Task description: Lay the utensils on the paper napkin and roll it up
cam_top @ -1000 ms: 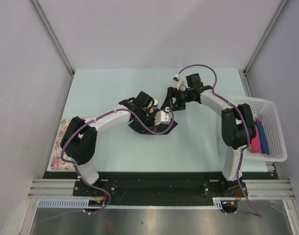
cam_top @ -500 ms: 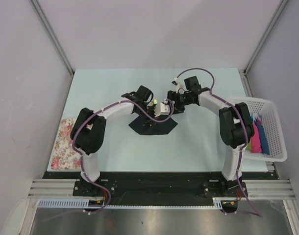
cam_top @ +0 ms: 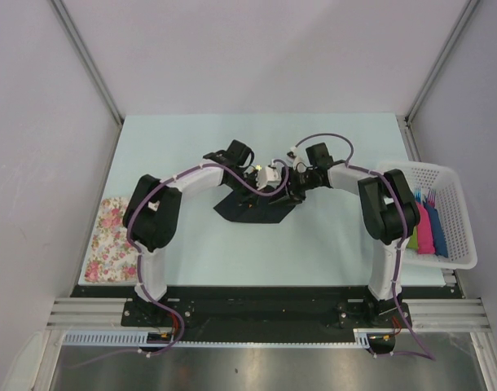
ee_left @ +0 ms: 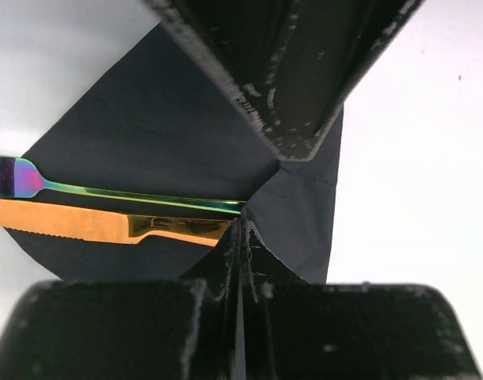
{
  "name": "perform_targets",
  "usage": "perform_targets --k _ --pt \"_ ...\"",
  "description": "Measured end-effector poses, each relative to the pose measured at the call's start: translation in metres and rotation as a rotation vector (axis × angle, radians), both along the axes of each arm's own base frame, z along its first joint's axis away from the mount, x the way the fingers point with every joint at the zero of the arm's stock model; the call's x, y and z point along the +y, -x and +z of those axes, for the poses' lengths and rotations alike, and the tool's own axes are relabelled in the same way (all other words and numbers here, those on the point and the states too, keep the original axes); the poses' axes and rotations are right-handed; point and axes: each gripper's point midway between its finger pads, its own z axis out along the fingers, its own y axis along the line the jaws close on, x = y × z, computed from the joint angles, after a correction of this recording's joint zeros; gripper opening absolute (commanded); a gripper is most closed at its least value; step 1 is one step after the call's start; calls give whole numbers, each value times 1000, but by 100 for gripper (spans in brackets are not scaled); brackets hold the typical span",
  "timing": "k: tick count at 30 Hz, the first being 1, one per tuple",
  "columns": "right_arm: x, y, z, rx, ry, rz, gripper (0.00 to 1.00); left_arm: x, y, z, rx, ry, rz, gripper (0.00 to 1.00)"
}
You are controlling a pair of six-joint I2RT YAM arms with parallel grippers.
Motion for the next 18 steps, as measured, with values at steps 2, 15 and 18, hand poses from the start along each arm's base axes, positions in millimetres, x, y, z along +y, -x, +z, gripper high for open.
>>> perform_targets --k 2,15,18 --pt "1 3 -2 16 -13 -6 43 0 -1 -1 2 1 7 0" --pt "11 8 0 55 -56 -21 24 3 -16 -4 -20 0 57 0" --pt "15 9 0 58 -61 -17 22 2 -20 -7 -14 -1 65 0"
